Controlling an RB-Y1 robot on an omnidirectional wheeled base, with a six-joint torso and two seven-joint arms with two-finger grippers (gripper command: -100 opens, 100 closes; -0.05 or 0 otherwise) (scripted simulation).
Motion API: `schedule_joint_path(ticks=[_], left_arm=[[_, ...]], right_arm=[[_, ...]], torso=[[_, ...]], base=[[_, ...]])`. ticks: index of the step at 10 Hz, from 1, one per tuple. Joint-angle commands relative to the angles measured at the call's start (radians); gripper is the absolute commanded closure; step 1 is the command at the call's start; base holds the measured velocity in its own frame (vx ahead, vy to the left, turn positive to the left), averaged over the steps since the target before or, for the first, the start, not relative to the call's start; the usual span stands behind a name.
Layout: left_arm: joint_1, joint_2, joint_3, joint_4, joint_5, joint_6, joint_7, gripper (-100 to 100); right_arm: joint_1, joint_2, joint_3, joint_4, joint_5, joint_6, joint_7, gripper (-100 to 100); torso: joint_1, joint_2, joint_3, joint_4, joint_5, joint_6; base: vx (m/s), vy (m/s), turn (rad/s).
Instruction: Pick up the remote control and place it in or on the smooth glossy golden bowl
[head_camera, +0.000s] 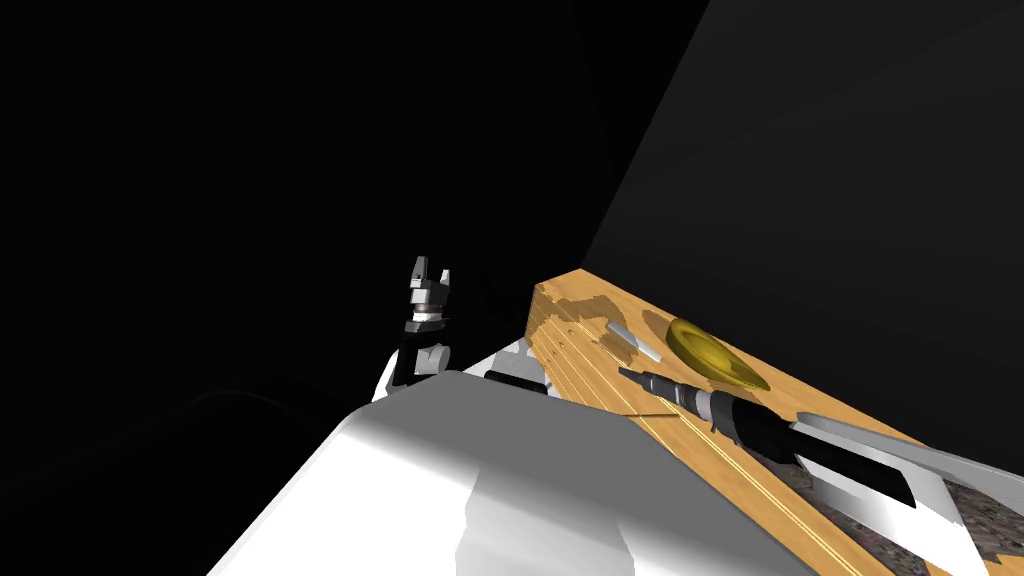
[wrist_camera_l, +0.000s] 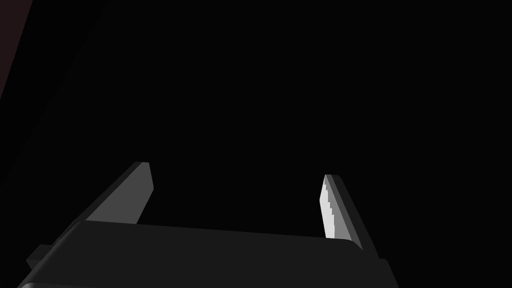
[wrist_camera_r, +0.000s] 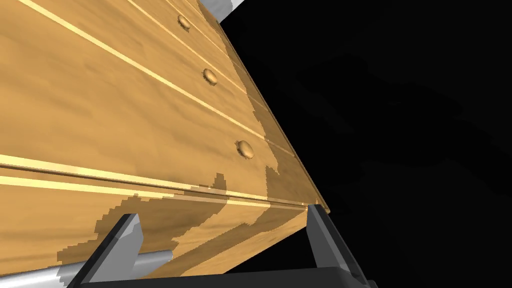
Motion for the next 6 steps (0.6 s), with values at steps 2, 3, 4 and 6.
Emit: schedule_joint_path(ticks=[2,3,4,6], left_arm=[[0.0,0.0,0.0,0.0,0.0,0.0,0.0,0],[0.0,0.0,0.0,0.0,0.0,0.0,0.0,0],[0.0,0.0,0.0,0.0,0.0,0.0,0.0,0],[0.0,0.0,0.0,0.0,0.0,0.0,0.0,0]], right_arm=[[0.043,-0.09,-0.012,0.021,-0.011,0.002,0.005,-100],[0.023,-0.09,0.005,0.021,-0.002,0.002,0.005,-100],[0.023,-0.09,0.005,0.021,-0.011,0.002,0.005,-100],[0.039,-0.162,0.015,0.04,-0.02,0.006,0.007,-100]], torso=[[0.0,-0.001,0.0,0.0,0.0,-0.002],[-0.001,-0.001,0.0,0.0,0.0,-0.001],[0.0,0.0,0.0,0.0,0.0,0.0],[0.0,-0.001,0.0,0.0,0.0,-0.002]], base=[[0.006,-0.032,0.223],[0.003,-0.023,0.012],[-0.001,-0.005,-0.023],[0.003,-0.038,0.249]])
